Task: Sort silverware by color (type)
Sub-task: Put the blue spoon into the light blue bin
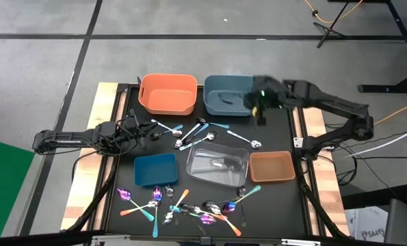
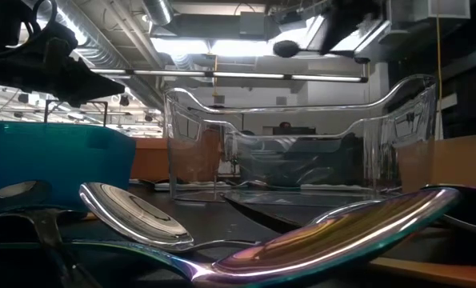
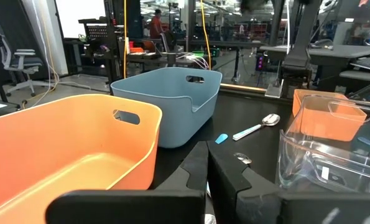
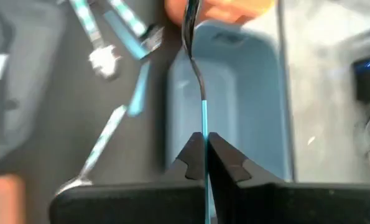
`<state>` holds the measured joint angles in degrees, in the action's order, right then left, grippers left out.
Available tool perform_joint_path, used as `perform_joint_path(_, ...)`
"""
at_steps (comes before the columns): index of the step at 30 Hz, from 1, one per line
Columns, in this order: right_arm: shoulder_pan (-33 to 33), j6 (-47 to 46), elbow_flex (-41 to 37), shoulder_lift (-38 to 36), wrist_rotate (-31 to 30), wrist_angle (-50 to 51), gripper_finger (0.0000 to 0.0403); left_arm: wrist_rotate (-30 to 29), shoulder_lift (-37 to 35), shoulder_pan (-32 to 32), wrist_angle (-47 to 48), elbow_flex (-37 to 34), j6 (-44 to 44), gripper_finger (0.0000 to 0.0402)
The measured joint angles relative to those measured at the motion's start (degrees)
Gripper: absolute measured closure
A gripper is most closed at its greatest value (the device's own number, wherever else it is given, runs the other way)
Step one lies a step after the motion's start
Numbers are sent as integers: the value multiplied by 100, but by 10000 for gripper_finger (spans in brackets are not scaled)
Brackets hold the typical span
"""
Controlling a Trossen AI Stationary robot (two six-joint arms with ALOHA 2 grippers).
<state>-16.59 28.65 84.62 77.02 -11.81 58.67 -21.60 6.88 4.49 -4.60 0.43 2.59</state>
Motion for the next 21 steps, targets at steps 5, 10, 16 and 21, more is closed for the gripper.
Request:
perform_joint_path(5, -1087, 846, 0, 512, 733, -853, 403, -2, 2, -1, 0, 1, 1, 401)
perform_joint_path(10, -1925, 1072, 0, 1248, 1354, -1151, 403, 0, 0, 0, 0, 0, 0, 401)
perform_joint_path(16, -2539, 1088, -2, 2225, 1976, -1221, 403, 0, 1, -1, 0, 1, 0, 401)
perform_joint_path(21, -2749, 1324, -2, 2925, 2082, -1232, 403, 0, 0, 0, 2, 2, 0, 401)
